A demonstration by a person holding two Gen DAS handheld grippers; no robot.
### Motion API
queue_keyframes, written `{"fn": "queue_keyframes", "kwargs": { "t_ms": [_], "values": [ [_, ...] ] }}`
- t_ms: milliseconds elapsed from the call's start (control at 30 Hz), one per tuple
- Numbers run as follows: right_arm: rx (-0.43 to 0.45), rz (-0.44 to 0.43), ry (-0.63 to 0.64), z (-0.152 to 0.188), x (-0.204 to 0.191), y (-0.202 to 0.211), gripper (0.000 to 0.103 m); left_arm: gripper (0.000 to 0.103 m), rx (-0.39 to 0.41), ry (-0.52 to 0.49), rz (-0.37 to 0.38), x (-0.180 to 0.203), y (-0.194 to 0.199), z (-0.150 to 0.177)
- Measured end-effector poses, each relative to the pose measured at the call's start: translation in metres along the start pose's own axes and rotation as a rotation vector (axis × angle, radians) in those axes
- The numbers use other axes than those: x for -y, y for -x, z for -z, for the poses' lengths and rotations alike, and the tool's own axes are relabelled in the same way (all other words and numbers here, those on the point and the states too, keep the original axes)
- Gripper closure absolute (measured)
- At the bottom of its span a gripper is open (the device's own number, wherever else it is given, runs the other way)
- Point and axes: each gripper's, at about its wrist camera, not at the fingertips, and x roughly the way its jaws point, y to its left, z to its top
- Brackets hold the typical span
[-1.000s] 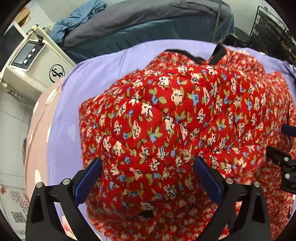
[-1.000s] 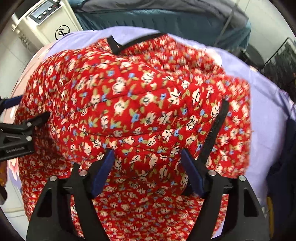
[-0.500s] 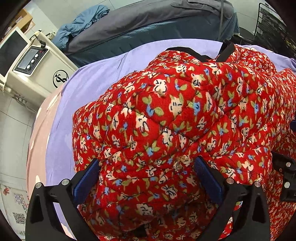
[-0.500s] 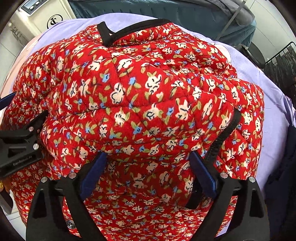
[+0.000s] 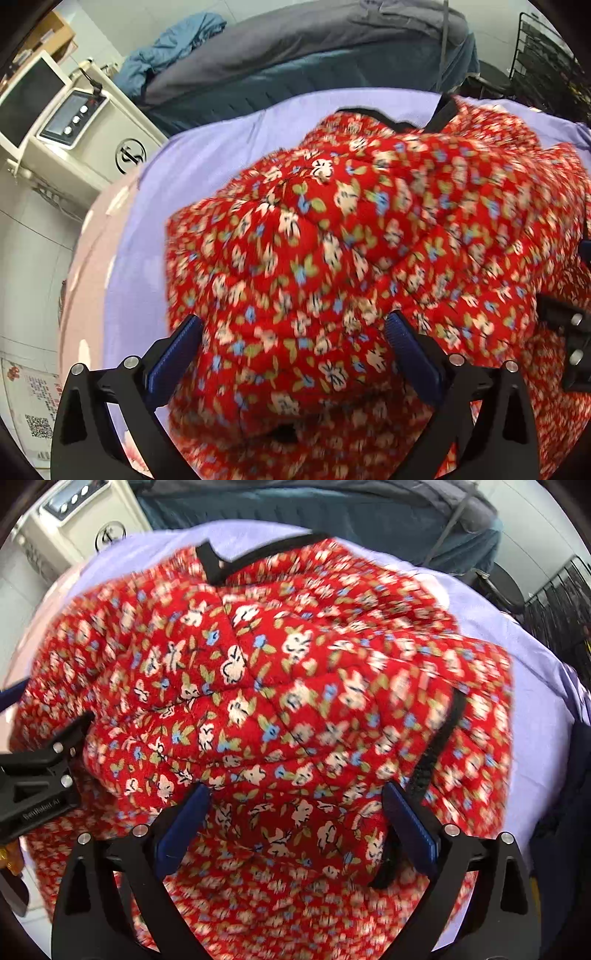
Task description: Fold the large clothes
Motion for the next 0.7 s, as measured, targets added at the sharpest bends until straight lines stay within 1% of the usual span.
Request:
{"fn": "queue_keyframes", "kwargs": {
  "t_ms": [33,100,167,200,300,367,433,500,533,600,667,700],
  "values": [
    [0.029,-0.021,-0.018,0.006,0.003,0.011,0.01,0.006,0.02,0.004,0.016,-0.003,0.011,0.006],
    [0.053,-0.045,-0.033,0.019,0.005,0.024,0.01,0.006,0.046,0.016,0.049,-0.007,0.027,0.016],
    [0.037,-0.059,-0.04,0.036,0.007,0.028,0.01,0.006,0.073,0.032,0.083,-0.013,0.043,0.033],
    [0.018,-0.069,-0.04,0.047,0.009,0.028,0.01,0.006,0.075,0.036,0.092,-0.015,0.048,0.042],
    [-0.028,-0.07,-0.019,0.085,0.012,0.026,0.01,0.006,0.054,0.027,0.144,-0.018,0.06,0.074],
    [-0.063,-0.046,0.021,0.112,0.016,0.023,0.01,0.006,0.032,0.001,0.156,-0.019,0.064,0.097],
    [-0.102,-0.022,0.05,0.137,0.021,0.02,0.01,0.006,0.0,-0.026,0.147,-0.017,0.065,0.118],
    [-0.133,-0.011,0.063,0.156,0.026,0.018,0.01,0.006,-0.053,-0.035,0.145,-0.016,0.062,0.141],
    [-0.149,-0.003,0.068,0.167,0.03,0.017,0.01,0.006,-0.076,-0.026,0.145,-0.017,0.06,0.152],
    [-0.183,-0.003,0.069,0.182,0.036,0.013,0.01,0.006,-0.124,0.026,0.17,-0.022,0.054,0.175],
    [-0.213,-0.002,0.065,0.195,0.04,0.009,0.01,0.006,-0.17,0.104,0.21,-0.028,0.045,0.193],
    [-0.222,0.0,0.069,0.2,0.042,0.008,0.01,0.006,-0.181,0.136,0.214,-0.031,0.041,0.199]
  ]
}}
